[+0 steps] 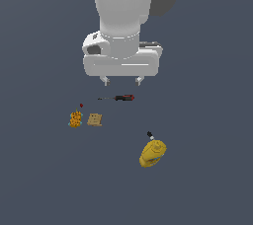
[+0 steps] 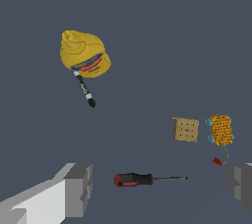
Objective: Pick up a designated object from a clutter of objects.
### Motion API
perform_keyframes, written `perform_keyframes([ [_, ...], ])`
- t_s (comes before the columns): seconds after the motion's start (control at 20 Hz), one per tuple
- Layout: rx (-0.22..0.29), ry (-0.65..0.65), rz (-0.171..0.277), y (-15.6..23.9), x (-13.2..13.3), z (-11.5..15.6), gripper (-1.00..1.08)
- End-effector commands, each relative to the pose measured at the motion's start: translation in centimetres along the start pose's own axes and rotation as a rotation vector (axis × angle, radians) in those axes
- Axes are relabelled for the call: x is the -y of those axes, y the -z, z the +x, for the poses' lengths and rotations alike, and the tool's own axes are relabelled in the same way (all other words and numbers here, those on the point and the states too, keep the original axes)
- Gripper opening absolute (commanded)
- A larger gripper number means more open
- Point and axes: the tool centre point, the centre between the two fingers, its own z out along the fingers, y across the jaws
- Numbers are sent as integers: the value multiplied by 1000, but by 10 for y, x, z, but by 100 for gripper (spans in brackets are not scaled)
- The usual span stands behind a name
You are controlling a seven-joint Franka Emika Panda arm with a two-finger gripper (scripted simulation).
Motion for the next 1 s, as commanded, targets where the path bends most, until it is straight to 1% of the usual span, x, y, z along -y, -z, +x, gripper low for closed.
perform_keyframes([
  [0.0, 0, 13, 0, -2, -2, 0, 100],
  [0.45, 2, 121, 0, -22, -13, 4, 100],
  [0.95, 5, 323, 0, -58, -34, 7, 100],
])
